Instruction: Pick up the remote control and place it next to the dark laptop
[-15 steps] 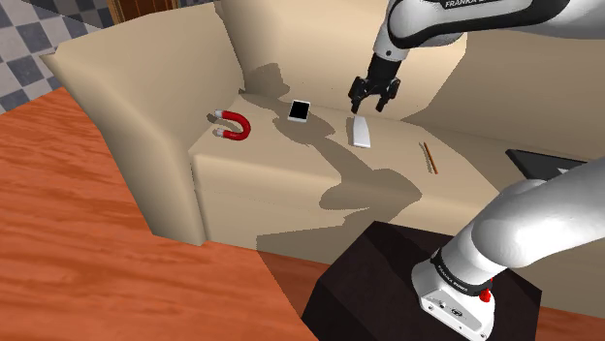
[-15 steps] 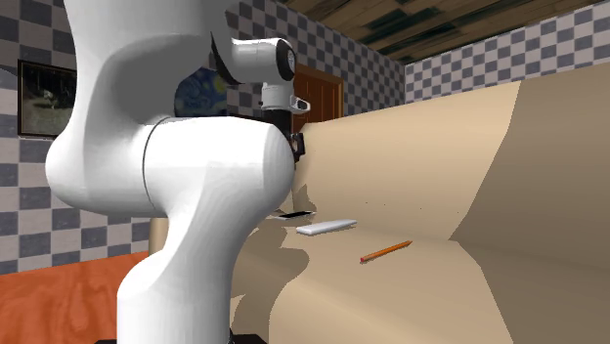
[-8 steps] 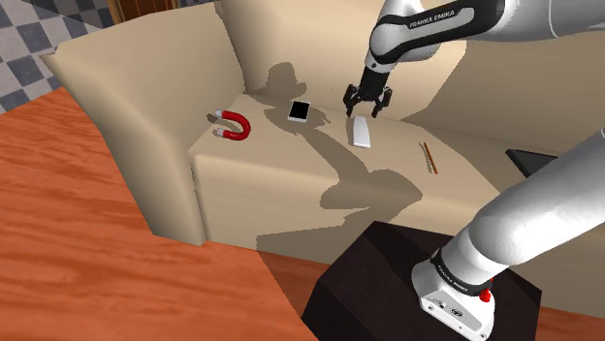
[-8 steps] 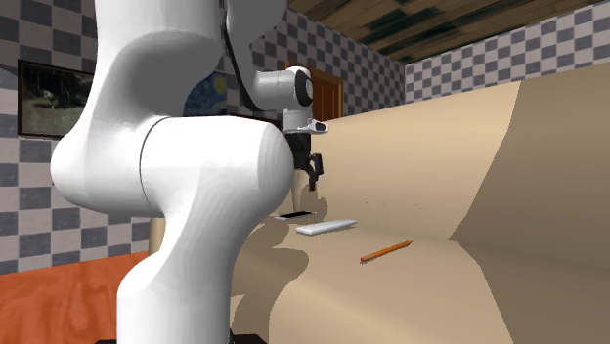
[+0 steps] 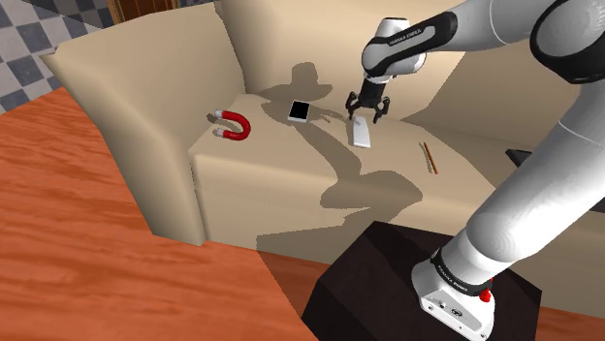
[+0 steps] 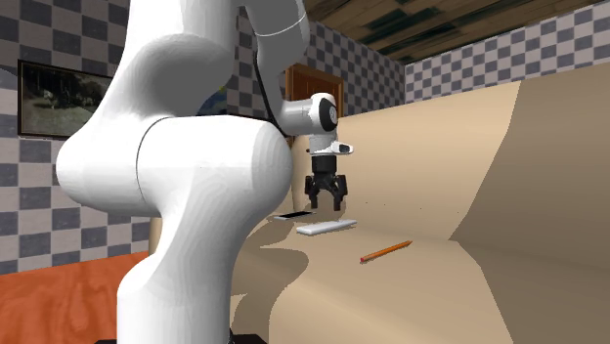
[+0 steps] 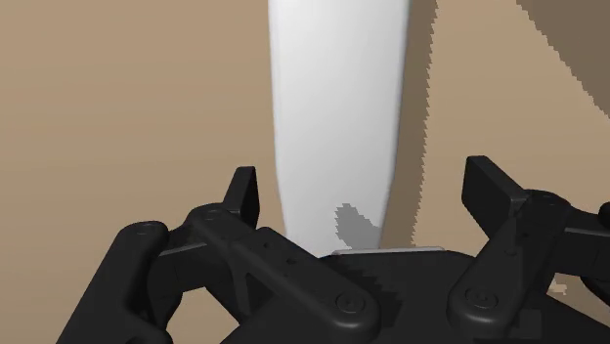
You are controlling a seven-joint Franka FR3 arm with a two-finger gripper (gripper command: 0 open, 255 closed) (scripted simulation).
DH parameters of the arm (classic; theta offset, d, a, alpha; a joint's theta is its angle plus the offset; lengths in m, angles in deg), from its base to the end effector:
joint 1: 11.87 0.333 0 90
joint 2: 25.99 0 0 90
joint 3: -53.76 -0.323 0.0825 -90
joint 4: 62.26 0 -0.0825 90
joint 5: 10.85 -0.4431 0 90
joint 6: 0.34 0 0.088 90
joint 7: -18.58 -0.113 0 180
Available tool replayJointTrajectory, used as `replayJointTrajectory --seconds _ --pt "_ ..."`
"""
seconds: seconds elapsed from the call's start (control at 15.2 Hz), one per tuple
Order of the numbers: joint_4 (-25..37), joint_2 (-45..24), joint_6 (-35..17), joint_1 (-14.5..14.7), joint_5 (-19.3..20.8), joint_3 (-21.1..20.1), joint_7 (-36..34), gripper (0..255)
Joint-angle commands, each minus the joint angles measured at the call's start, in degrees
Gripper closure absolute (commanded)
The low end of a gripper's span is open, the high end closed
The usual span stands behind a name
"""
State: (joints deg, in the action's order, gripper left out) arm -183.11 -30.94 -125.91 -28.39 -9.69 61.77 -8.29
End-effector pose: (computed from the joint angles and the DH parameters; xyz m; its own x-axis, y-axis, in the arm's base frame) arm 0.5505 -0.2516 0.3426 0.6335 -0.7737 0.0098 -0.7736 -0.6331 0.0269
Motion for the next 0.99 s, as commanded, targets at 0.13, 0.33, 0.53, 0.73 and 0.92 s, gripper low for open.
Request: replayJointTrajectory --seconds 0.13,0.33,0.53,0.73,0.92 --pt "0.5 -2.7 -2.1 -0.6 -0.2 0.6 -1.0 0" --pt "-0.4 -4.0 -4.2 -0.7 -0.5 0.6 -0.8 0" --pt "-1.1 -5.2 -6.0 -0.8 -0.7 0.6 -0.7 0" --pt "-1.0 -5.2 -6.0 -0.8 -0.7 0.6 -0.7 0" --pt "-1.0 -5.2 -6.0 -0.8 -0.7 0.6 -0.7 0"
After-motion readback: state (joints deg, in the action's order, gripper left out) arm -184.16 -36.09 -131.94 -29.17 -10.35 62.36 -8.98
